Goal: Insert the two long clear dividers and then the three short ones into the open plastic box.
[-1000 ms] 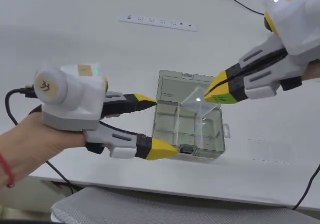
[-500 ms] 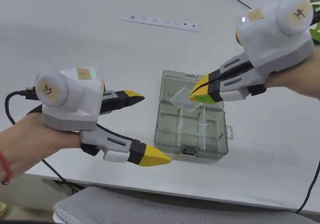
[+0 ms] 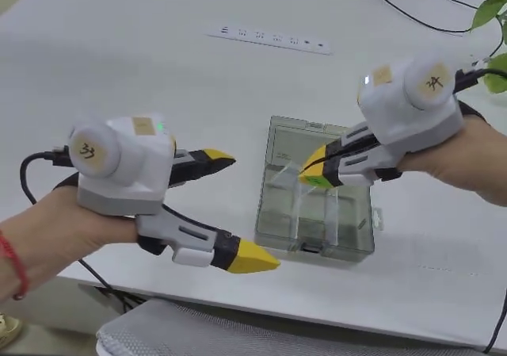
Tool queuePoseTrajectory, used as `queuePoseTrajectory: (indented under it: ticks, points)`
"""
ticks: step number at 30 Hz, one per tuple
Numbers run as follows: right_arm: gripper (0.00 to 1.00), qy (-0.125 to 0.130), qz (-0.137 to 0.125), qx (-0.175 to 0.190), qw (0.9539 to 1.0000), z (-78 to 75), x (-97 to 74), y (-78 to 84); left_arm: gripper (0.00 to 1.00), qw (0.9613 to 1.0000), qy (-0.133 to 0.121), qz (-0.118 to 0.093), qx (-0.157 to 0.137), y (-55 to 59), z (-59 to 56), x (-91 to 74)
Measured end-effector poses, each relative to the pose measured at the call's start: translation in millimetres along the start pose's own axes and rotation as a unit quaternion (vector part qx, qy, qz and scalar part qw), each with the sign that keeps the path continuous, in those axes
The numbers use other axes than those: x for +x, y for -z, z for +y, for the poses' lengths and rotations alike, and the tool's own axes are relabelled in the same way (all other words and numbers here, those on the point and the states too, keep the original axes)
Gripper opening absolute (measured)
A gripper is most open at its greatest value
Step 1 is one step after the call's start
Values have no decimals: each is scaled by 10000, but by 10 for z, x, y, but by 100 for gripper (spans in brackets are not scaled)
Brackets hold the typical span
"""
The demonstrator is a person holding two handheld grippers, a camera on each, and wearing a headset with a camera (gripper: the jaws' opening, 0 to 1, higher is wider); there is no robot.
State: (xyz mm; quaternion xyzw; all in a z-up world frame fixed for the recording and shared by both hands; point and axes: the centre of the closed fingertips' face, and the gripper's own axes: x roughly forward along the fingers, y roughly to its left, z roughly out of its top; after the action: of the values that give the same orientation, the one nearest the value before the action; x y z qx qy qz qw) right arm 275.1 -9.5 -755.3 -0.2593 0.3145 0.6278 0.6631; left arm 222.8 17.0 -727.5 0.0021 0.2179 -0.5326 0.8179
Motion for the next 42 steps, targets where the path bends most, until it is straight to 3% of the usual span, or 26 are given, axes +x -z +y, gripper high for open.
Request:
queuePoseTrajectory:
  ticks: [10,22,42]
  points:
    - [3,-23,115,-104,9999,32,59,12,100,10000,-29,-31,-38,7,14,-14]
    - [2,-146,336,-557,9978,74,250,-18,100,9999,-51,-49,-91,20,18,-18]
    - [3,-245,643,-446,9966,83,426,135,100,9999,-31,-54,-111,31,3,7]
